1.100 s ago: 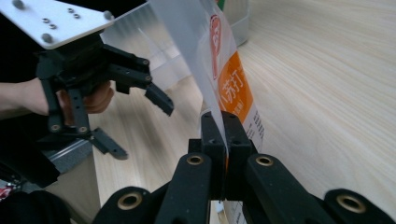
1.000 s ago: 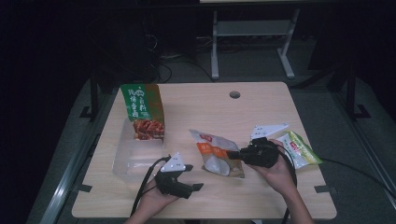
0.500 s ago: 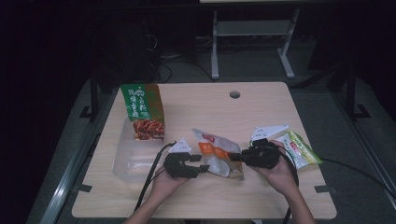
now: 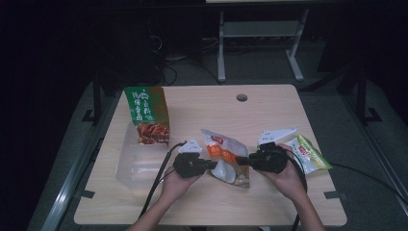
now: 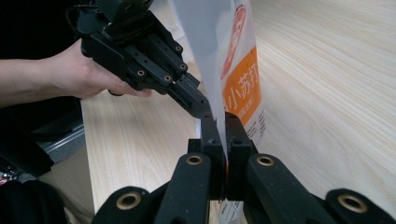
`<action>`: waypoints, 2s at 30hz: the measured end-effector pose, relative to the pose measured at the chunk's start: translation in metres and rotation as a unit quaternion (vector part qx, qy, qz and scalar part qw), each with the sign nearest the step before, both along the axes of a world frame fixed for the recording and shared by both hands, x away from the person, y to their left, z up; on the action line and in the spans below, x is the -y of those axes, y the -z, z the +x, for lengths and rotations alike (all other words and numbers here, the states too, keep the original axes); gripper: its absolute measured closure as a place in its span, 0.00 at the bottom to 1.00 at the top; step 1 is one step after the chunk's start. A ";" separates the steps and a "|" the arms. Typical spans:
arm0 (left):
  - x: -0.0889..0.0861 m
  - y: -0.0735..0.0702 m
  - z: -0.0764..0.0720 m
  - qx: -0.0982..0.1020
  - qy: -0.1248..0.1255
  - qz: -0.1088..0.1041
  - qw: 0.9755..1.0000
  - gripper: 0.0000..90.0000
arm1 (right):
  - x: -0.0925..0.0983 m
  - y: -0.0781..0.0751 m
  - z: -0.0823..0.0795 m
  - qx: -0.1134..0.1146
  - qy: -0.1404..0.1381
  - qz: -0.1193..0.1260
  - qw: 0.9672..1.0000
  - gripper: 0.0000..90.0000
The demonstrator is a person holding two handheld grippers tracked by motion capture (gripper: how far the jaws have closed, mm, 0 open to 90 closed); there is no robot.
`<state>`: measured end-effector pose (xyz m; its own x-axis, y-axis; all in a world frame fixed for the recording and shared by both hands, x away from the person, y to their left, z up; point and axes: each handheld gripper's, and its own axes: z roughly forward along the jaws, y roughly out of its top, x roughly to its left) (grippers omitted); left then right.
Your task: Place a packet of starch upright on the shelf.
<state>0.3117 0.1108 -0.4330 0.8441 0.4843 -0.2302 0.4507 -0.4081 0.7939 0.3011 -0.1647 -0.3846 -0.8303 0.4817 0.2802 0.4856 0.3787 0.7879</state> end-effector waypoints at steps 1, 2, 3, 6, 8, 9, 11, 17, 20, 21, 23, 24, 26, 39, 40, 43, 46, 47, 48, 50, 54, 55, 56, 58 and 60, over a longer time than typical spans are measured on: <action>0.000 -0.001 -0.001 0.003 0.000 0.004 1.000 0.99 | 0.000 0.000 0.000 0.002 0.000 -0.001 1.000 0.99; 0.000 -0.001 -0.001 0.003 0.000 0.004 1.000 0.99 | 0.000 0.000 0.000 0.002 0.001 -0.002 1.000 0.98; -0.001 -0.002 -0.003 0.008 -0.006 0.008 1.000 0.99 | 0.000 0.000 0.000 0.003 0.004 -0.003 1.000 0.97; -0.003 -0.002 -0.008 0.015 -0.012 0.012 1.000 0.99 | -0.002 0.000 0.000 0.006 0.012 -0.011 1.000 0.96; -0.004 -0.003 -0.010 0.017 -0.012 0.014 1.000 0.99 | -0.004 0.001 0.000 0.008 0.014 -0.013 1.000 0.95; -0.006 -0.003 -0.013 0.020 -0.015 0.017 1.000 0.99 | -0.007 0.002 0.000 0.008 0.016 -0.023 1.000 0.94; -0.008 -0.003 -0.015 0.024 -0.018 0.018 0.999 0.99 | -0.010 0.002 0.000 0.008 0.018 -0.030 0.999 0.93; -0.014 -0.003 -0.018 0.025 -0.023 0.020 0.999 0.99 | -0.022 0.007 0.000 0.011 0.022 -0.041 0.999 0.90; -0.016 -0.003 -0.018 0.025 -0.025 0.016 0.999 0.99 | -0.027 0.009 0.000 0.008 0.025 -0.042 0.999 0.90; -0.016 -0.002 -0.019 0.025 -0.025 0.014 0.999 0.99 | -0.028 0.009 0.001 0.006 0.023 -0.042 0.999 0.91; -0.016 -0.002 -0.020 0.024 -0.025 0.013 0.999 0.99 | -0.029 0.010 0.001 0.004 0.023 -0.042 0.999 0.96; -0.016 -0.002 -0.020 0.024 -0.025 0.013 0.999 0.99 | -0.029 0.010 0.001 0.004 0.023 -0.042 0.999 0.96; -0.017 -0.002 -0.021 0.025 -0.027 0.013 0.999 0.95 | -0.029 0.010 0.000 0.003 0.026 -0.040 0.999 0.99; -0.032 0.000 -0.044 0.025 -0.024 0.002 0.999 0.52 | -0.028 0.003 -0.009 0.014 0.026 -0.033 0.999 1.00; -0.033 0.000 -0.046 0.026 -0.026 0.004 0.999 0.51 | -0.028 0.002 -0.010 0.017 0.028 -0.034 0.999 1.00; -0.036 0.000 -0.049 0.027 -0.027 0.005 0.999 0.48 | -0.026 -0.001 -0.010 0.021 0.030 -0.033 0.999 1.00; -0.037 -0.002 -0.054 0.030 -0.023 0.007 0.999 0.44 | -0.026 -0.003 -0.010 0.022 0.033 -0.032 0.999 1.00; -0.037 -0.002 -0.056 0.031 -0.022 0.006 0.999 0.44 | -0.026 -0.004 -0.010 0.024 0.033 -0.031 0.999 1.00; -0.037 -0.002 -0.058 0.033 -0.022 0.006 0.999 0.43 | -0.026 -0.005 -0.010 0.024 0.034 -0.030 0.999 1.00; -0.037 -0.002 -0.059 0.037 -0.019 0.011 0.999 0.42 | -0.026 -0.006 -0.010 0.025 0.034 -0.032 0.999 1.00; -0.039 -0.004 -0.065 0.039 -0.011 0.012 0.999 0.41 | -0.028 -0.012 -0.008 0.026 0.035 -0.032 0.999 1.00; -0.041 -0.005 -0.067 0.042 -0.005 0.016 0.999 0.41 | -0.029 -0.013 -0.007 0.026 0.035 -0.032 0.999 1.00; -0.041 -0.005 -0.067 0.042 -0.005 0.016 0.999 0.40 | -0.030 -0.014 -0.006 0.028 0.033 -0.033 0.999 1.00; -0.043 -0.005 -0.072 0.043 -0.003 0.018 0.999 0.40 | -0.032 -0.017 -0.004 0.029 0.033 -0.031 0.999 1.00; -0.044 -0.005 -0.074 0.044 -0.003 0.018 0.999 0.39 | -0.032 -0.019 -0.003 0.030 0.032 -0.029 0.999 1.00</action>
